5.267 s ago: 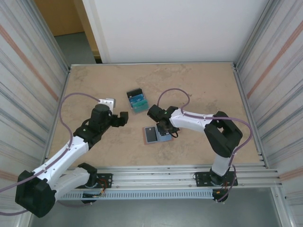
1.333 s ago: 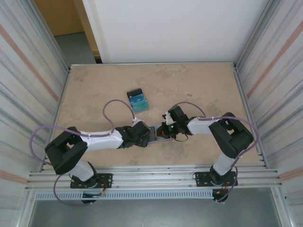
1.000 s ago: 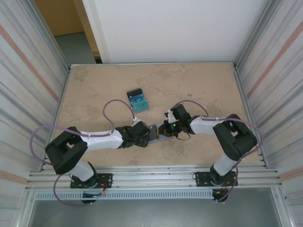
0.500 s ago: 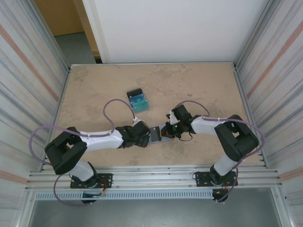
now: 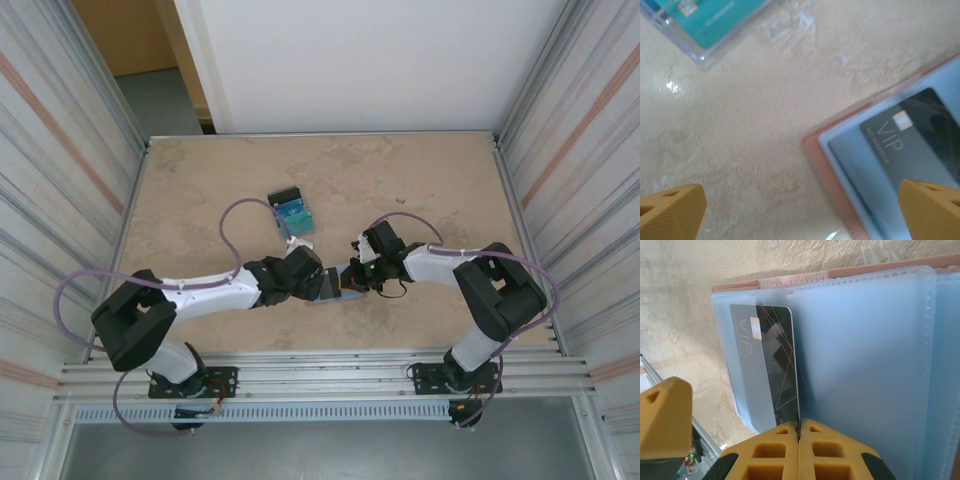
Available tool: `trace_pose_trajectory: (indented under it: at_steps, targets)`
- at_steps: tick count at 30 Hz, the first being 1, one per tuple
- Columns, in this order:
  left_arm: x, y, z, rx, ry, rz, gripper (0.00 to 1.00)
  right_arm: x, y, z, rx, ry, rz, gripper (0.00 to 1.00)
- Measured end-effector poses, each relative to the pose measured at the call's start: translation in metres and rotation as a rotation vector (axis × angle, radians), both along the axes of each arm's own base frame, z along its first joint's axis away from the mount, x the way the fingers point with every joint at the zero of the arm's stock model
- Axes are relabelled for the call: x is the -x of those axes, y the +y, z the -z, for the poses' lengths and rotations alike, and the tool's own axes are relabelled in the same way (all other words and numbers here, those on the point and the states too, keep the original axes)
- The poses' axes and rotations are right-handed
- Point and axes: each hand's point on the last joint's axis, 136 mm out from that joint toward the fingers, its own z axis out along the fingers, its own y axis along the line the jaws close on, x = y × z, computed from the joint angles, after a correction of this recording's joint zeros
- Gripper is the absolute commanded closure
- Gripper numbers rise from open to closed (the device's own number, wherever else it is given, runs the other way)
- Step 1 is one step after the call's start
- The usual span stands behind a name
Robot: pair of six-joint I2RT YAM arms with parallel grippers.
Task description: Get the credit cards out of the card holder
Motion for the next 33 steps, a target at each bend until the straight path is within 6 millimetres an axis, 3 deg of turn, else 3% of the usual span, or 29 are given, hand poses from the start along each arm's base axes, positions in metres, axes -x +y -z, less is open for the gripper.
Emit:
trace_pose_trajectory:
  at_steps: [7, 15, 33]
  targets:
    - [-0.005, 0.004, 0.021, -0.049, 0.038, -0.003, 0.01, 0.000, 0.000, 0.000, 0.000, 0.000, 0.000, 1.00]
    - [-0.005, 0.005, 0.032, -0.083, 0.057, 0.018, 0.01, -0.001, 0.000, -0.001, 0.001, 0.000, 0.002, 1.00]
    - [-0.013, -0.001, 0.033, -0.086, 0.045, 0.023, 0.01, -0.023, 0.010, -0.018, -0.112, -0.050, 0.033, 0.83]
